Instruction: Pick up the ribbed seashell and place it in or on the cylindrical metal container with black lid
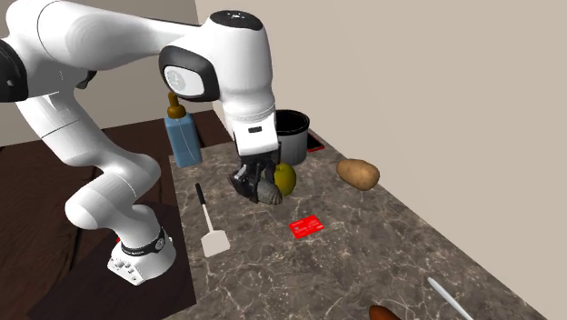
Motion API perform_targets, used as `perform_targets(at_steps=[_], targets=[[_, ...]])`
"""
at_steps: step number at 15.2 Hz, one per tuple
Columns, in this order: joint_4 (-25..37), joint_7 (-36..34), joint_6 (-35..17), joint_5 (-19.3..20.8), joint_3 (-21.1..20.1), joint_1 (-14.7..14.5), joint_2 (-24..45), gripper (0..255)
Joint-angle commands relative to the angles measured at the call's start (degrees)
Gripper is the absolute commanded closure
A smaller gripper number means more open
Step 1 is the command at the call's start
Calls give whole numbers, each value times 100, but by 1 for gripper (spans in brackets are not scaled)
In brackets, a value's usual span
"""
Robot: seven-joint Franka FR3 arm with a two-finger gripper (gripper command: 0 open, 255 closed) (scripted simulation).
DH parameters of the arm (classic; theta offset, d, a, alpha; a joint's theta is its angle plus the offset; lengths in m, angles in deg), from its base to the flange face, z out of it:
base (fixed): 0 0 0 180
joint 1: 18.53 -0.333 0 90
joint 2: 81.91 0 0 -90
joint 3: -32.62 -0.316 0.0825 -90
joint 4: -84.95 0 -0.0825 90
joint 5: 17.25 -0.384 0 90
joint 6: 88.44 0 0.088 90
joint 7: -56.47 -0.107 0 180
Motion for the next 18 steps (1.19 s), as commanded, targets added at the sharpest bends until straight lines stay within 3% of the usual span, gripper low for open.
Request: perform_targets(at_steps=[1, 14, 18], targets=[[156, -14, 158, 5, 6, 1, 0, 255], [1269, -113, 1068, 27, 32, 2, 197, 255], [1217, -671, 1027, -139, -376, -180, 112, 255]])
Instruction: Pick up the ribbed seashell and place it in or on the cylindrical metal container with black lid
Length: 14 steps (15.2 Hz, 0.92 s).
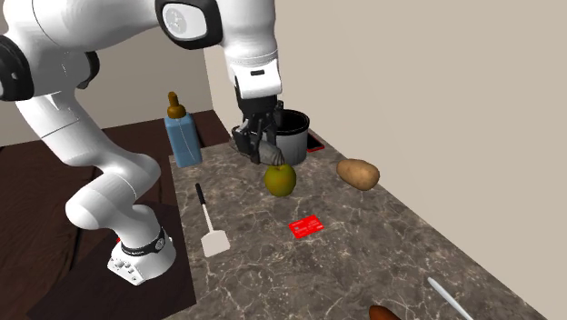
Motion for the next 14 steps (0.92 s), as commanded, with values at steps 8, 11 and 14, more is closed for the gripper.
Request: perform_targets(at_steps=[8, 11, 14], targets=[[191, -1282, -133, -329, -950, -387, 122, 255], [368, -1722, -186, -394, -1282, -502, 275, 255], [603, -2174, -240, -420, -1622, -610, 489, 255]])
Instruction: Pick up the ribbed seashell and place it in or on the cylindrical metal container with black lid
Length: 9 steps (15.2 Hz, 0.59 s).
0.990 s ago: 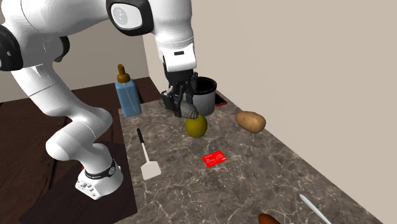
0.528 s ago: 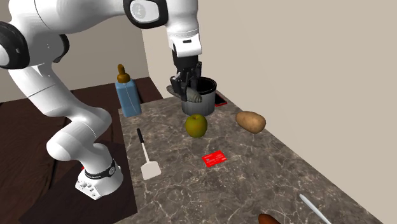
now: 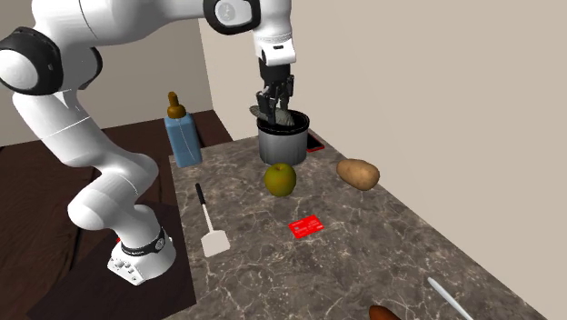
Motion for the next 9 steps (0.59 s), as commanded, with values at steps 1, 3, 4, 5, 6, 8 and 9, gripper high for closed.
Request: perform_targets(at_steps=[1, 3, 4, 5, 6, 8, 9], targets=[[231, -337, -27, 0, -247, -70, 204, 255], [435, -652, -61, 26, -482, -139, 397, 255], [548, -813, -77, 49, -602, -173, 505, 255], [668, -978, -92, 81, -723, -208, 622, 255], [795, -1145, -106, 123, -846, -244, 746, 255], [1074, -1490, -126, 236, -1094, -322, 1023, 255], [1227, -1669, -132, 310, -1219, -367, 1177, 255]])
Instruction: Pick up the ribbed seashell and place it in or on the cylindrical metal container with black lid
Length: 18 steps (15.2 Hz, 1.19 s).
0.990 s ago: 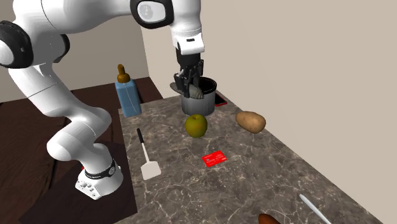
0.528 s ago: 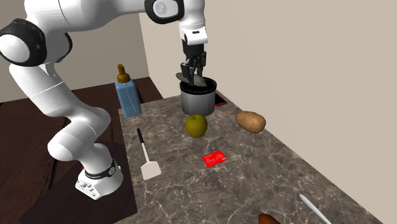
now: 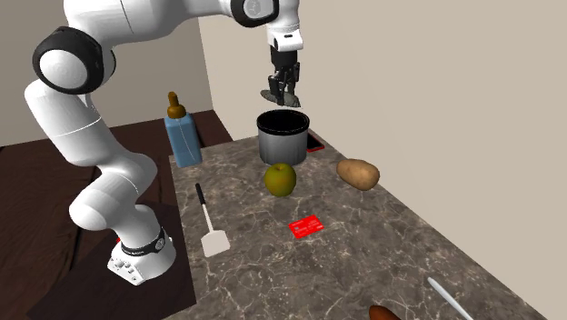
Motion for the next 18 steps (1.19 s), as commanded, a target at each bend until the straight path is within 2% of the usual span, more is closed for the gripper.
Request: perform_targets(at_steps=[1, 16, 18], targets=[[341, -421, -11, 174, -282, -108, 343, 255], [-1098, -214, -1196, -4, -260, -144, 65, 255], [-1098, -214, -1196, -5, -260, -144, 64, 255]])
